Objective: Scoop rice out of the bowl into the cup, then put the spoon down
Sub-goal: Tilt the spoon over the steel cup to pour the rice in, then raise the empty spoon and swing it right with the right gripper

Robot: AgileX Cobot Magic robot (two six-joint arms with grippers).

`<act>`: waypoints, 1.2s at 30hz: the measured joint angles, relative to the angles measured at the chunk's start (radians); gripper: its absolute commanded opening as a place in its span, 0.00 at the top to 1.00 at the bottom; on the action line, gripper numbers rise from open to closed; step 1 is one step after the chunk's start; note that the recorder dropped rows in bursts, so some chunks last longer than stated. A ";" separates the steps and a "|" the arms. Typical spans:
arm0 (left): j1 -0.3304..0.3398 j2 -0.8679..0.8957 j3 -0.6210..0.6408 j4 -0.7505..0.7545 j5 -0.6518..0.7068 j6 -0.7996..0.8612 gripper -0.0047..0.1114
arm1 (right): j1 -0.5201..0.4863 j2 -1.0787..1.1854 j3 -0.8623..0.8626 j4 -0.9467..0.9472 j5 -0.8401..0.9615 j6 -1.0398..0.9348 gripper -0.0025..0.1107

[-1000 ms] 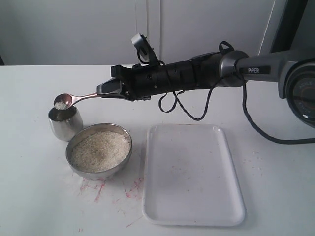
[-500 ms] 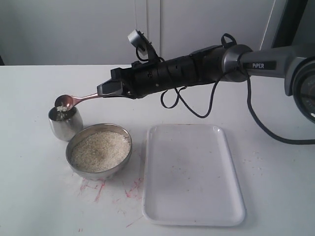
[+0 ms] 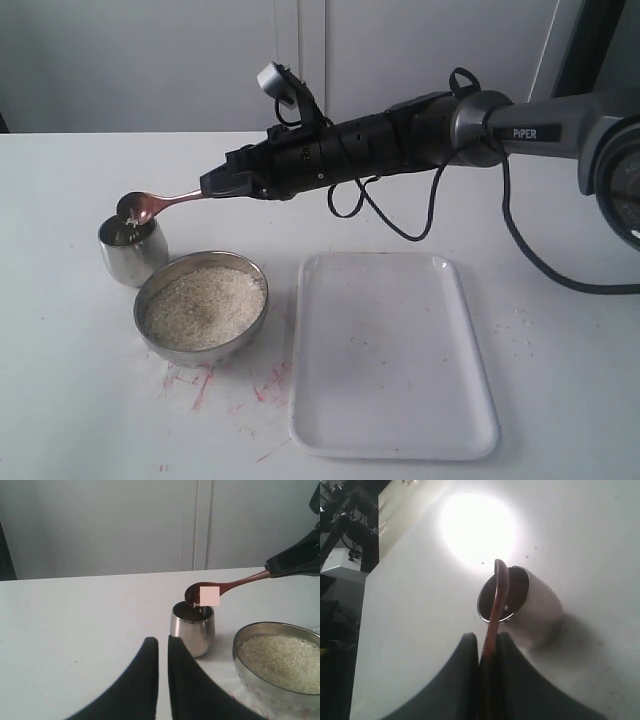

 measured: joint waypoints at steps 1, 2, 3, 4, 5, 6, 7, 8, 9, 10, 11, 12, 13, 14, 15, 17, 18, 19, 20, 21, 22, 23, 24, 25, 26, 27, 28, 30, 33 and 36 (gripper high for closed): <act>0.000 0.000 0.000 0.000 0.000 0.000 0.84 | 0.000 0.000 0.000 -0.001 0.000 -0.010 0.98; 0.000 0.000 0.000 0.000 0.000 0.000 0.84 | 0.000 0.000 0.000 -0.001 0.000 -0.026 0.98; 0.000 0.000 0.000 0.000 0.000 0.000 0.84 | 0.000 0.000 0.000 -0.001 0.000 -0.031 0.98; 0.000 0.000 0.000 0.000 0.000 0.000 0.84 | 0.000 0.000 0.000 -0.001 0.000 -0.039 0.98; 0.000 0.000 0.000 0.000 0.000 0.000 0.84 | 0.000 0.000 0.000 -0.001 0.000 -0.046 0.98; 0.000 0.000 0.000 0.000 0.000 0.000 0.84 | 0.000 0.000 0.000 -0.001 0.000 -0.052 0.98; 0.000 0.000 0.000 0.000 0.000 0.000 0.84 | 0.000 0.000 0.000 -0.001 0.000 -0.058 0.98; 0.000 0.000 0.000 0.000 0.000 0.000 0.84 | 0.000 0.000 0.000 -0.001 0.000 -0.066 0.98; 0.000 0.000 0.000 0.000 0.000 0.000 0.84 | 0.000 0.000 0.000 -0.001 0.000 -0.071 0.98; 0.000 0.000 0.000 0.000 0.000 0.000 0.84 | 0.000 0.000 0.000 -0.001 0.000 -0.080 0.98; 0.000 0.000 0.000 0.000 0.000 0.000 0.84 | 0.000 0.000 0.000 -0.001 0.002 -0.087 0.98; 0.000 0.000 0.000 0.000 0.000 0.000 0.84 | 0.000 0.000 0.000 -0.001 0.002 -0.091 0.98; 0.000 0.000 0.000 0.000 0.000 0.000 0.84 | 0.002 0.000 0.000 0.000 0.004 -0.095 0.98; 0.000 0.000 0.000 0.000 0.000 0.000 0.84 | 0.001 0.000 0.000 0.003 0.004 -0.098 0.98; 0.000 0.000 0.000 0.000 0.000 0.000 0.84 | 0.001 0.000 0.000 0.007 0.006 -0.103 0.98; 0.000 0.000 0.000 0.000 0.000 0.000 0.84 | 0.001 0.000 0.000 0.011 0.008 -0.114 0.98; 0.000 0.000 0.000 0.000 0.000 0.000 0.84 | 0.001 0.000 0.000 0.013 0.008 -0.117 0.98; 0.000 0.000 0.000 0.000 0.000 0.000 0.84 | 0.001 0.000 0.000 0.013 0.010 -0.119 0.98; 0.000 0.000 0.000 0.000 0.000 0.000 0.84 | 0.001 0.000 0.000 0.013 0.012 -0.121 0.98; 0.000 0.000 0.000 0.000 0.000 0.000 0.84 | 0.001 0.000 0.000 0.013 0.014 -0.127 0.98; 0.000 0.000 0.000 0.000 0.000 0.000 0.84 | 0.001 0.000 0.000 0.013 0.016 -0.129 0.98; 0.000 0.000 0.000 0.000 0.000 0.000 0.84 | 0.001 0.000 0.000 0.013 0.018 -0.134 0.98; 0.000 0.000 0.000 0.000 0.000 0.000 0.84 | 0.001 0.000 0.000 0.014 0.020 -0.136 0.98; 0.000 0.000 0.000 0.000 0.000 0.000 0.84 | 0.001 0.000 0.000 0.014 0.022 -0.138 0.98; 0.000 0.000 0.000 0.000 0.000 0.000 0.84 | 0.001 0.000 0.000 0.015 0.022 -0.140 0.98; 0.000 0.000 0.000 0.000 0.000 0.000 0.84 | 0.001 0.000 0.000 0.016 0.022 -0.141 0.98; 0.000 0.000 0.000 0.000 0.000 0.000 0.84 | 0.001 0.000 0.000 0.021 0.022 -0.141 0.98; 0.000 0.000 0.000 0.000 0.000 0.000 0.84 | 0.001 0.000 0.000 0.038 0.028 -0.141 0.98; 0.000 0.000 0.000 0.000 0.000 0.000 0.84 | 0.001 0.000 0.000 0.088 0.041 -0.120 0.98; 0.000 0.000 0.000 0.000 0.000 0.000 0.84 | 0.001 0.000 0.000 0.157 0.050 -0.063 0.98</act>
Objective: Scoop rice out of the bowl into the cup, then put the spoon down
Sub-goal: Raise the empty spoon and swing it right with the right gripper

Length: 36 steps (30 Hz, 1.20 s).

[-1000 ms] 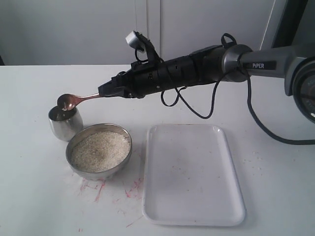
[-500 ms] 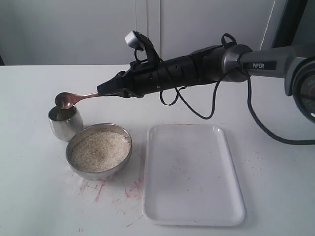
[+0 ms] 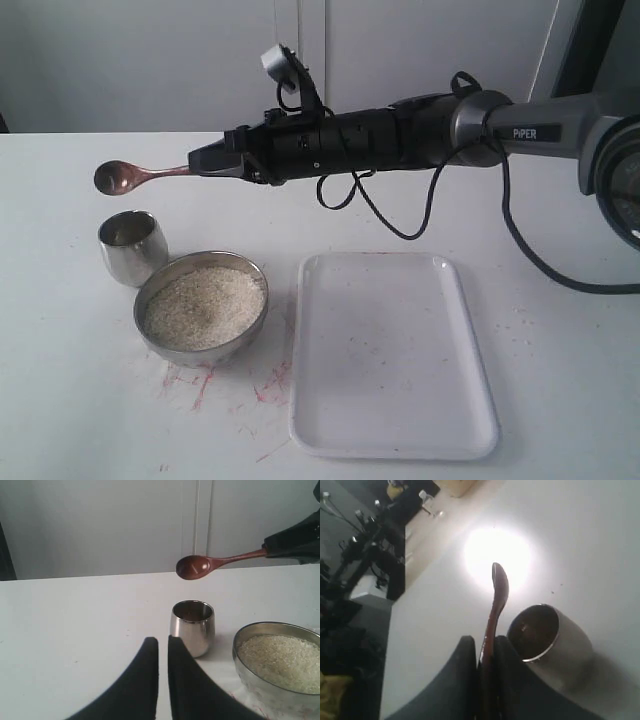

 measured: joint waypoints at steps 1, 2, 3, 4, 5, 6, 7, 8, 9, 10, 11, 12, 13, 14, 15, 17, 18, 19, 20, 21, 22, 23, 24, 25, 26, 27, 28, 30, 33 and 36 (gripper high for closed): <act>0.000 0.000 0.000 0.000 0.000 0.000 0.84 | 0.000 0.000 0.000 0.021 0.007 0.030 0.98; 0.000 0.000 0.000 0.000 0.000 0.000 0.84 | 0.000 0.000 0.000 0.037 0.015 0.046 0.98; 0.000 0.000 0.000 0.000 0.000 0.000 0.84 | 0.000 0.000 0.000 0.052 0.029 0.063 0.98; 0.000 0.000 0.000 0.000 0.000 0.000 0.84 | -0.002 0.000 0.000 0.062 0.045 0.080 0.98; 0.000 0.000 0.000 0.000 0.000 0.000 0.84 | -0.004 0.000 0.000 0.064 0.057 0.097 0.98; 0.000 0.000 0.000 0.000 0.000 0.000 0.84 | -0.009 0.000 0.000 0.066 0.068 0.117 0.98; 0.000 0.000 0.000 0.000 0.000 0.000 0.84 | -0.014 0.000 0.000 0.066 0.070 0.138 0.98; 0.000 0.000 0.000 0.000 0.000 0.000 0.84 | -0.022 0.000 0.000 0.066 0.073 0.154 0.98; 0.000 0.000 0.000 0.000 0.000 0.000 0.84 | -0.030 -0.002 0.000 0.066 0.073 0.172 0.98; 0.000 0.000 0.000 0.000 0.000 0.000 0.84 | -0.038 -0.002 0.000 0.066 0.075 0.187 0.98; 0.000 0.000 0.000 0.000 0.000 0.000 0.84 | -0.045 -0.004 0.000 0.066 0.075 0.197 0.98; 0.000 0.000 0.000 0.000 0.000 0.000 0.84 | -0.053 -0.007 0.000 0.066 0.077 0.211 0.98; 0.000 0.000 0.000 0.000 0.000 0.000 0.84 | -0.063 -0.011 0.000 0.066 0.081 0.218 0.98; 0.000 0.000 0.000 0.000 0.000 0.000 0.84 | -0.069 -0.018 0.000 0.066 0.087 0.220 0.98; 0.000 0.000 0.000 0.000 0.000 0.000 0.84 | -0.079 -0.024 0.000 0.066 0.092 0.231 0.98; 0.000 0.000 0.000 0.000 0.000 0.000 0.84 | -0.095 -0.040 0.000 0.067 0.101 0.245 0.98; 0.000 0.000 0.000 0.000 0.000 0.000 0.84 | -0.104 -0.050 0.000 0.069 0.105 0.250 0.98; 0.000 0.000 0.000 0.000 0.000 0.000 0.84 | -0.112 -0.062 0.000 0.069 0.108 0.253 0.98; 0.000 0.000 0.000 0.000 0.000 0.000 0.84 | -0.120 -0.073 0.002 0.071 0.108 0.256 0.98; 0.000 0.000 0.000 0.000 0.000 0.000 0.84 | -0.129 -0.087 0.011 0.075 0.109 0.261 0.98; 0.000 0.000 0.000 0.000 0.000 0.000 0.84 | -0.140 -0.103 0.021 0.078 0.111 0.261 0.98; 0.000 0.000 0.000 0.000 0.000 0.000 0.84 | -0.150 -0.115 0.034 0.078 0.113 0.261 0.98; 0.000 0.000 0.000 0.000 0.000 0.000 0.84 | -0.162 -0.131 0.050 0.081 0.113 0.261 0.98; 0.000 0.000 0.000 0.000 0.000 0.000 0.84 | -0.175 -0.146 0.068 0.083 0.113 0.263 0.98; 0.000 0.000 0.000 0.000 0.000 0.000 0.84 | -0.189 -0.161 0.088 0.083 0.113 0.263 0.98; 0.000 0.000 0.000 0.000 0.000 0.000 0.84 | -0.200 -0.176 0.105 0.083 0.113 0.263 0.98; 0.000 0.000 0.000 0.000 0.000 0.000 0.84 | -0.214 -0.191 0.128 0.083 0.113 0.263 0.98; 0.000 0.000 0.000 0.000 0.000 0.000 0.84 | -0.240 -0.218 0.174 0.083 0.113 0.261 0.98; 0.000 0.000 0.000 0.000 0.000 0.000 0.84 | -0.269 -0.267 0.255 0.083 0.113 0.241 0.98; 0.000 0.000 0.000 0.000 0.000 0.000 0.84 | -0.289 -0.330 0.346 0.083 0.111 0.216 0.98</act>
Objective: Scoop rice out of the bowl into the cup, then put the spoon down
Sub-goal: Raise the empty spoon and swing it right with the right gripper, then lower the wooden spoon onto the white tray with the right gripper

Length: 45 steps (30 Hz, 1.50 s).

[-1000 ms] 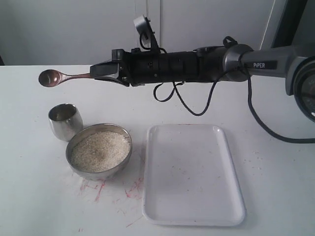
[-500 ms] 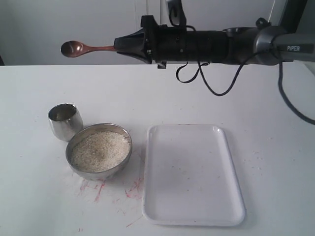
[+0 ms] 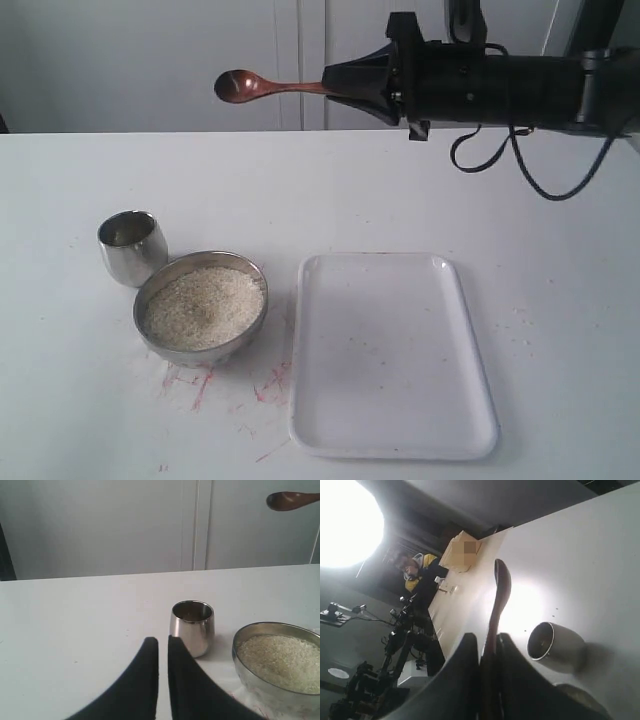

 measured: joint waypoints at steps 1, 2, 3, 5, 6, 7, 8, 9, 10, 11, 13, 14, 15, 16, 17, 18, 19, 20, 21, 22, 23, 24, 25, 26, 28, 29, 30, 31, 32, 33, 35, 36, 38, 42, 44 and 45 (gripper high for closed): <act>0.000 0.000 0.000 0.000 0.000 0.000 0.84 | -0.001 -0.022 0.036 0.000 0.000 -0.007 0.98; 0.000 0.000 0.000 0.000 0.000 0.000 0.84 | -0.001 -0.043 0.060 0.000 0.000 -0.015 0.98; 0.000 0.000 0.000 0.000 0.000 0.000 0.84 | -0.001 -0.060 0.077 0.000 0.000 -0.018 0.98; 0.000 0.000 0.000 0.000 0.000 0.000 0.84 | -0.001 -0.116 0.167 0.000 0.000 -0.033 0.98; 0.000 0.000 0.000 0.000 0.000 0.000 0.84 | -0.001 -0.154 0.231 0.000 -0.004 -0.037 0.98; 0.000 0.000 0.000 0.000 0.000 0.000 0.84 | -0.001 -0.173 0.262 0.000 -0.009 -0.037 0.98; 0.000 0.000 0.000 0.000 0.000 0.000 0.84 | -0.001 -0.206 0.324 0.000 -0.020 -0.044 0.98; 0.000 0.000 0.000 0.000 0.000 0.000 0.84 | -0.001 -0.218 0.348 0.000 -0.023 -0.044 0.98; 0.000 0.000 0.000 0.000 0.000 0.000 0.84 | -0.001 -0.249 0.405 0.000 -0.028 -0.046 0.98; 0.000 0.000 0.000 0.000 0.000 0.000 0.84 | -0.001 -0.275 0.451 0.000 -0.042 -0.047 0.98; 0.000 0.000 0.000 0.000 0.000 0.000 0.84 | -0.001 -0.330 0.507 -0.018 -0.106 -0.047 0.98; 0.000 0.000 0.000 0.000 0.000 0.000 0.84 | -0.001 -0.350 0.529 -0.022 -0.135 -0.047 0.98; 0.000 0.000 0.000 0.000 0.000 0.000 0.84 | -0.001 -0.388 0.555 -0.026 -0.189 -0.047 0.98; 0.000 0.000 0.000 0.000 0.000 0.000 0.84 | -0.001 -0.414 0.572 -0.028 -0.223 -0.047 0.98; 0.000 0.000 0.000 0.000 0.000 0.000 0.84 | -0.001 -0.449 0.594 -0.030 -0.260 -0.049 0.98; 0.000 0.000 0.000 0.000 0.000 0.000 0.84 | -0.001 -0.473 0.604 -0.036 -0.282 -0.049 0.98; 0.000 0.000 0.000 0.000 0.000 0.000 0.84 | -0.001 -0.504 0.622 -0.050 -0.308 -0.049 0.98; 0.000 0.000 0.000 0.000 0.000 0.000 0.84 | -0.001 -0.517 0.629 -0.059 -0.322 -0.049 0.98; 0.000 0.000 0.000 0.000 0.000 0.000 0.84 | -0.001 -0.531 0.639 -0.071 -0.335 -0.049 0.98; 0.000 0.000 0.000 0.000 0.000 0.000 0.84 | -0.001 -0.546 0.652 -0.082 -0.350 -0.049 0.98; 0.000 0.000 0.000 0.000 0.000 0.000 0.84 | -0.001 -0.565 0.672 -0.087 -0.369 -0.049 0.98; 0.000 0.000 0.000 0.000 0.000 0.000 0.84 | -0.001 -0.576 0.685 -0.088 -0.382 -0.049 0.98; 0.000 0.000 0.000 0.000 0.000 0.000 0.84 | -0.001 -0.585 0.698 -0.090 -0.389 -0.049 0.98; 0.000 0.000 0.000 0.000 0.000 0.000 0.84 | -0.001 -0.593 0.711 -0.094 -0.396 -0.049 0.98; 0.000 0.000 0.000 0.000 0.000 0.000 0.84 | -0.001 -0.599 0.733 -0.114 -0.401 -0.049 0.98; 0.000 0.000 0.000 0.000 0.000 0.000 0.84 | -0.001 -0.601 0.745 -0.129 -0.401 -0.049 0.98; 0.000 0.000 0.000 0.000 0.000 0.000 0.84 | -0.001 -0.601 0.753 -0.135 -0.401 -0.049 0.98; 0.000 0.000 0.000 0.000 0.000 0.000 0.84 | -0.001 -0.601 0.761 -0.139 -0.401 -0.049 0.98; 0.000 0.000 0.000 0.000 0.000 0.000 0.84 | -0.001 -0.601 0.767 -0.144 -0.403 -0.049 0.98; 0.000 0.000 0.000 0.000 0.000 0.000 0.84 | -0.001 -0.601 0.774 -0.153 -0.403 -0.049 0.98; 0.000 0.000 0.000 0.000 0.000 0.000 0.84 | -0.001 -0.601 0.778 -0.161 -0.404 -0.039 0.98; 0.000 0.000 0.000 0.000 0.000 0.000 0.84 | -0.001 -0.601 0.779 -0.164 -0.405 -0.030 0.98; 0.000 0.000 0.000 0.000 0.000 0.000 0.84 | -0.001 -0.601 0.780 -0.164 -0.417 -0.005 0.98; 0.000 0.000 0.000 0.000 0.000 0.000 0.84 | -0.001 -0.601 0.796 -0.164 -0.472 0.047 0.98; 0.000 0.000 0.000 0.000 0.000 0.000 0.84 | -0.001 -0.599 0.802 -0.163 -0.486 0.062 0.98; 0.000 0.000 0.000 0.000 0.000 0.000 0.84 | -0.001 -0.599 0.805 -0.156 -0.490 0.067 0.98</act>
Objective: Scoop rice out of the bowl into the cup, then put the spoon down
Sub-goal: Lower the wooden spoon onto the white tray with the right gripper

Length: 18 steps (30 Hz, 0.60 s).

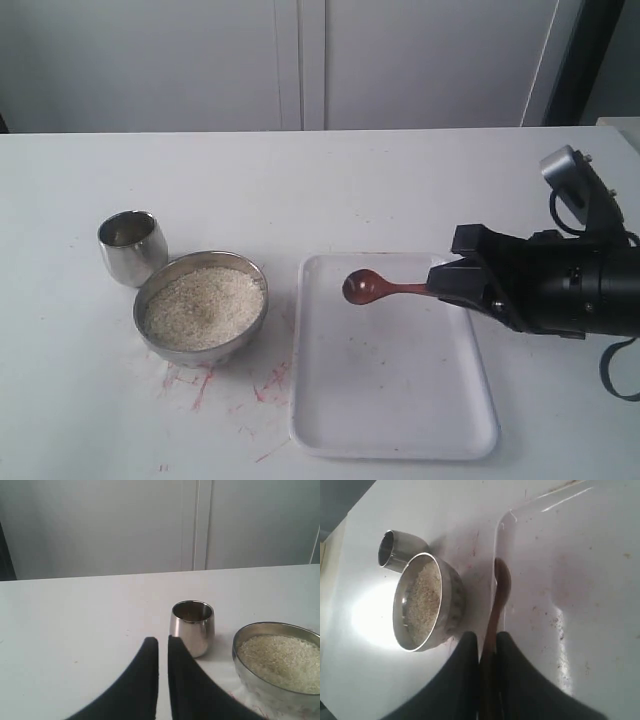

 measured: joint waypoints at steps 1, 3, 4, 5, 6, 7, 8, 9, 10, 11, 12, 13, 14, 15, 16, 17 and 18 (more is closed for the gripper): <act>0.000 0.000 0.000 0.000 0.000 0.000 0.84 | 0.000 0.000 0.003 0.008 -0.002 0.003 0.98; 0.000 0.000 0.000 0.000 0.000 0.000 0.84 | 0.000 0.002 0.007 0.027 -0.011 0.007 0.98; 0.000 0.000 0.000 0.000 0.000 0.000 0.84 | 0.000 0.002 0.007 0.037 -0.016 0.007 0.98; 0.000 0.000 0.000 0.000 0.000 0.000 0.84 | 0.000 0.002 0.007 0.049 -0.023 0.011 0.98; 0.000 0.000 0.000 0.000 0.000 0.000 0.84 | 0.000 0.002 0.007 0.059 -0.030 0.013 0.98; 0.000 0.000 0.000 0.000 0.000 0.000 0.84 | 0.000 0.002 0.007 0.064 -0.034 0.015 0.98; 0.000 0.000 0.000 0.000 0.000 0.000 0.84 | 0.000 0.002 0.007 0.075 -0.039 0.015 0.98; 0.000 0.000 0.000 0.000 0.000 0.000 0.84 | 0.000 0.002 0.007 0.082 -0.044 0.015 0.98; 0.000 0.000 0.000 0.000 0.000 0.000 0.84 | 0.000 0.002 0.007 0.090 -0.046 0.017 0.98; 0.000 0.000 0.000 0.000 0.000 0.000 0.84 | 0.000 0.002 0.007 0.098 -0.046 0.019 0.98; 0.000 0.000 0.000 0.000 0.000 0.000 0.84 | 0.000 0.002 0.007 0.105 -0.049 0.019 0.98; 0.000 0.000 0.000 0.000 0.000 0.000 0.84 | 0.000 0.002 0.007 0.111 -0.049 0.019 0.98; 0.000 0.000 0.000 0.000 0.000 0.000 0.84 | 0.000 0.002 0.007 0.113 -0.049 0.019 0.98; 0.000 0.000 0.000 0.000 0.000 0.000 0.84 | 0.000 0.002 0.007 0.117 -0.052 0.019 0.98; 0.000 0.000 0.000 0.000 0.000 0.000 0.84 | 0.000 0.002 0.007 0.119 -0.057 0.019 0.98; 0.000 0.000 0.000 0.000 0.000 0.000 0.84 | 0.000 0.002 0.007 0.119 -0.061 0.019 0.98; 0.000 0.000 0.000 0.000 0.000 0.000 0.84 | 0.000 0.002 0.007 0.119 -0.062 0.019 0.98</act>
